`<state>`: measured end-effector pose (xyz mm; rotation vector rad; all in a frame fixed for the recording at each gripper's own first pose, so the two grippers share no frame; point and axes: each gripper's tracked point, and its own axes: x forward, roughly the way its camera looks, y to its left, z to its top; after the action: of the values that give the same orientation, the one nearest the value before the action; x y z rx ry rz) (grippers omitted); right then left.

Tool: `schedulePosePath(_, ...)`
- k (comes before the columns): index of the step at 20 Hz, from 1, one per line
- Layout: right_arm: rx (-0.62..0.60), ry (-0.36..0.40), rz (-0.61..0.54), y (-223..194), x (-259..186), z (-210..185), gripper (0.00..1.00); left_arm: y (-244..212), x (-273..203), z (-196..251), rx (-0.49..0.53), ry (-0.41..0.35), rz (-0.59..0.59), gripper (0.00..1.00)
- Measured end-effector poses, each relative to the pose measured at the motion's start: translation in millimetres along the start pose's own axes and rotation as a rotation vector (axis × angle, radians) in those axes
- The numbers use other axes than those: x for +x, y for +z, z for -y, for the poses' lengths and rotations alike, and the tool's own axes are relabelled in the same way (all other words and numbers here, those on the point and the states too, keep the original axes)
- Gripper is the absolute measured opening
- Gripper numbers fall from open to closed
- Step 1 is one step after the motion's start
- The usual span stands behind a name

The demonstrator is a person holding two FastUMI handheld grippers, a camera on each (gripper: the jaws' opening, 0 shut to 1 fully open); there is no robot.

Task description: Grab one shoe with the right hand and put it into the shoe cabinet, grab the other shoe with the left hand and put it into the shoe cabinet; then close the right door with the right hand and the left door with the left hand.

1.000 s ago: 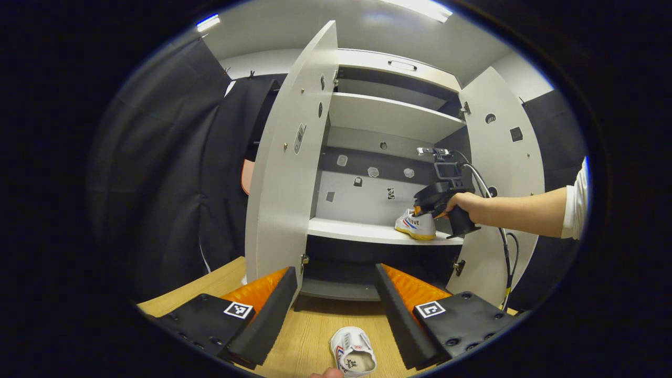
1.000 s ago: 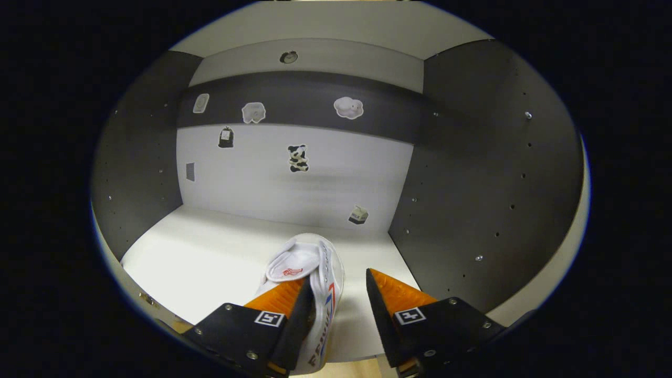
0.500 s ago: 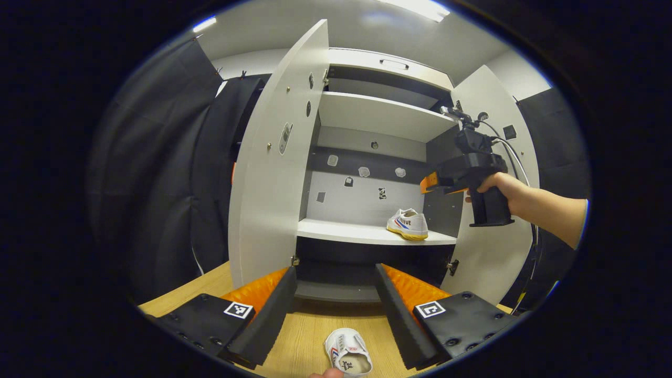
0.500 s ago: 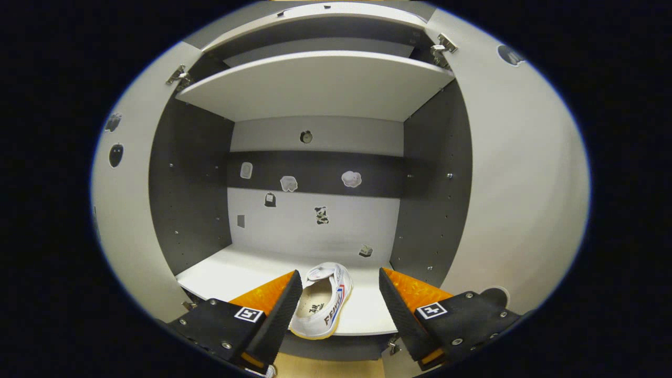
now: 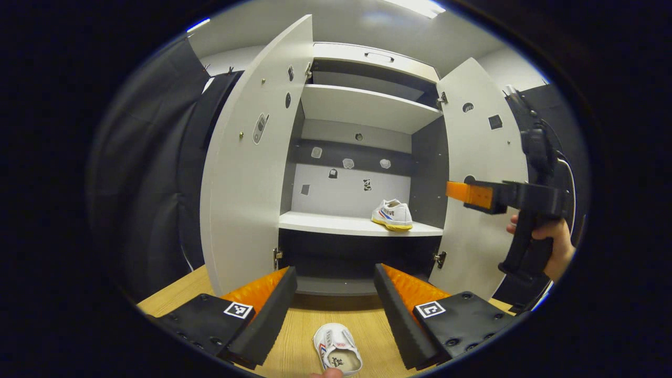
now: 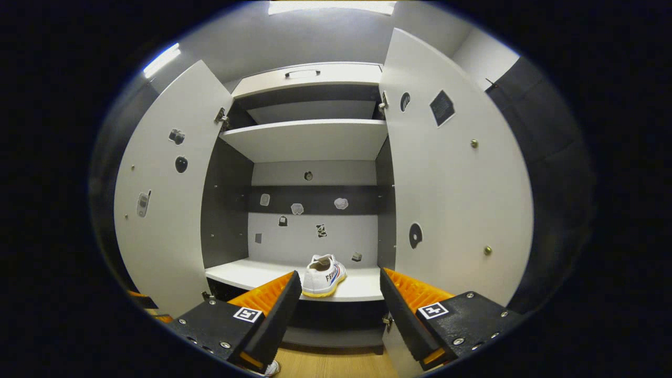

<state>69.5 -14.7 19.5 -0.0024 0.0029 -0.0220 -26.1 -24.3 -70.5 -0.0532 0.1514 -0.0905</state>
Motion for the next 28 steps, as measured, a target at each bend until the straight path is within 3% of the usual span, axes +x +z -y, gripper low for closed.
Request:
schedulePosePath(4,0.006,-0.035,-0.054,-53,-66,8,0.92,-16,5,-3,0.028,0.005,-0.05,0.96)
schedulePosePath(5,0.004,-0.032,-0.063,-59,-76,9,0.92,-21,6,-2,0.021,0.0,-0.068,1.0)
schedulePosePath(8,-0.041,-0.021,-0.062,-62,-91,11,0.92,-52,10,1,0.004,-0.028,-0.167,0.97)
schedulePosePath(13,-0.017,-0.021,-0.057,-59,-95,14,0.92,-147,2,2,0.032,-0.073,-0.399,0.97)
schedulePosePath(19,-0.017,-0.025,-0.072,-60,-99,26,0.92,-256,-7,-25,0.083,-0.016,-0.646,0.98)
schedulePosePath(28,-0.012,-0.039,-0.097,-64,-102,31,0.93,-305,41,-54,0.061,0.051,-0.704,0.98)
